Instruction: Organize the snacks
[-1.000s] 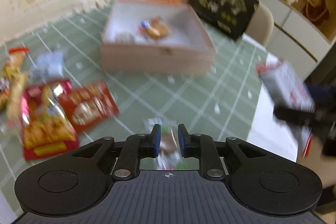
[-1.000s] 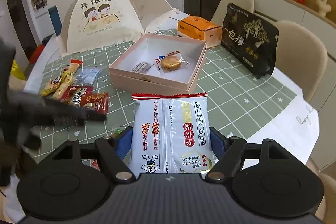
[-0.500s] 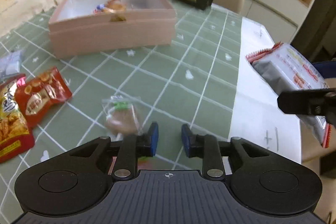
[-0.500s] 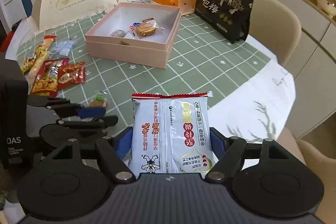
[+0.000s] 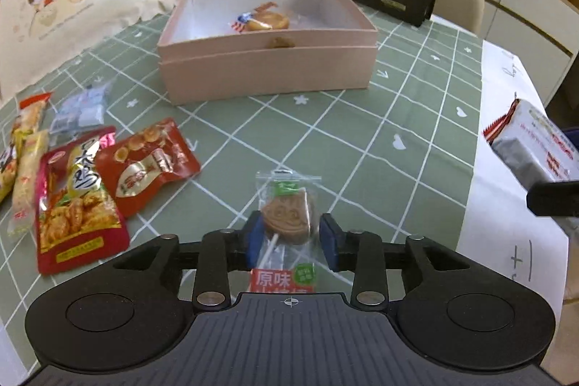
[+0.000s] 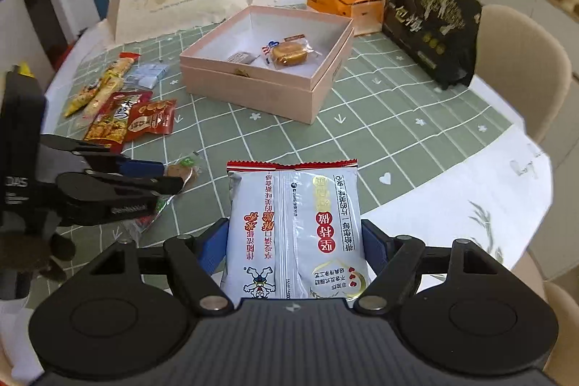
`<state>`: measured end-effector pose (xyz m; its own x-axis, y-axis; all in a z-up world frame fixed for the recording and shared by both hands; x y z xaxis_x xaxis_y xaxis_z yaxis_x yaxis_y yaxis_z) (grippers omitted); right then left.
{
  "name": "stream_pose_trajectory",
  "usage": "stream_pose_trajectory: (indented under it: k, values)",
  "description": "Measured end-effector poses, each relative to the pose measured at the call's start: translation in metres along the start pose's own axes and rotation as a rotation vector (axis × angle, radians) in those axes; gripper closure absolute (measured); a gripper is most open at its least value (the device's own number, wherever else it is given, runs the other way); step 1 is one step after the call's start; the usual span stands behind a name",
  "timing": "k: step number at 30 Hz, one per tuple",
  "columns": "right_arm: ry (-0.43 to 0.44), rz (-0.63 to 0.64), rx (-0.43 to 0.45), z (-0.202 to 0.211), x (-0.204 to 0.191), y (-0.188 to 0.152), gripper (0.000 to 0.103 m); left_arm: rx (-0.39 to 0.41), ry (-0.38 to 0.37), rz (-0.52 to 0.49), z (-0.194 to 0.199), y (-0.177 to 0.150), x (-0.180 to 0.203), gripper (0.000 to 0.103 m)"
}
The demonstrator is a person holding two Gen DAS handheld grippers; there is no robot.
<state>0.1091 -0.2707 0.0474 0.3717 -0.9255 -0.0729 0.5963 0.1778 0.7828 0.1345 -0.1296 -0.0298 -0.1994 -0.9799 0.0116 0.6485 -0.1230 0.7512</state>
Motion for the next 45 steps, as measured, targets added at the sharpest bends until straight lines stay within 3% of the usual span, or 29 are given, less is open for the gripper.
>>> stream_pose_trajectory:
  k: [2, 4, 8, 11, 16, 19, 23, 27, 30, 31, 33, 35, 38, 42, 45]
  values:
    - [0.034, 0.004, -0.013, -0.004, 0.006, -0.002, 0.027, -0.012, -0.001, 0.004, -0.003, 0.004, 0.000, 0.062]
    - [0.043, 0.024, -0.003, -0.005, 0.010, -0.001, 0.027, -0.050, 0.020, 0.019, -0.014, 0.001, -0.005, 0.053]
    - [0.072, 0.030, 0.037, -0.001, 0.014, 0.008, 0.027, -0.036, 0.021, 0.031, -0.022, 0.008, -0.008, 0.055]
    - [0.078, 0.032, 0.069, 0.001, 0.016, 0.021, 0.027, -0.039, 0.031, 0.015, -0.024, 0.009, -0.002, 0.061]
    - [0.066, 0.055, 0.132, 0.007, 0.015, 0.054, 0.027, 0.035, -0.053, 0.123, -0.008, 0.019, -0.001, 0.062]
    - [0.034, 0.053, 0.155, 0.009, 0.012, 0.075, 0.027, 0.125, -0.122, 0.151, 0.013, 0.055, -0.011, 0.062]
    - [-0.028, 0.015, 0.180, 0.015, 0.004, 0.102, 0.027, 0.237, -0.177, 0.162, 0.026, 0.132, -0.038, 0.062]
    - [-0.057, 0.021, 0.210, 0.021, -0.015, 0.125, 0.027, 0.220, -0.242, 0.148, -0.011, 0.200, -0.048, 0.059]
    - [-0.085, 0.004, 0.202, 0.013, -0.023, 0.135, 0.027, 0.345, -0.271, 0.259, -0.021, 0.236, -0.063, 0.061]
    - [-0.085, -0.012, 0.191, 0.009, -0.024, 0.136, 0.027, 0.354, -0.296, 0.314, -0.022, 0.240, -0.066, 0.061]
    - [-0.088, -0.019, 0.180, -0.001, -0.024, 0.140, 0.027, 0.343, -0.323, 0.340, -0.020, 0.240, -0.070, 0.061]
    - [-0.099, 0.012, 0.202, -0.010, -0.025, 0.148, 0.027, 0.372, -0.275, 0.302, -0.007, 0.231, -0.075, 0.061]
    - [-0.097, 0.001, 0.215, -0.029, -0.026, 0.165, 0.027, 0.353, -0.235, 0.309, 0.015, 0.198, -0.088, 0.061]
    - [-0.084, -0.002, 0.321, -0.059, -0.032, 0.217, 0.027, 0.360, -0.201, 0.437, 0.058, 0.135, -0.118, 0.061]
    - [-0.090, -0.006, 0.315, -0.095, -0.037, 0.244, 0.026, 0.357, -0.134, 0.599, 0.093, 0.066, -0.153, 0.061]
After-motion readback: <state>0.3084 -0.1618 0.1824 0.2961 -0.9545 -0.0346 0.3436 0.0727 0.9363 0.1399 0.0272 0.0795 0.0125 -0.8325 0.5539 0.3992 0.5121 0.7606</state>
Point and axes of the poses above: each gripper's, at about its wrist camera, not at the fingertips, and z roughly against the way its jaws point, x to its right, y to its top, the point moved 8 cm from there along -z, roughly the way its jaws point, and after that the axes turned 13 degrees about x, right-handed, at the moved point
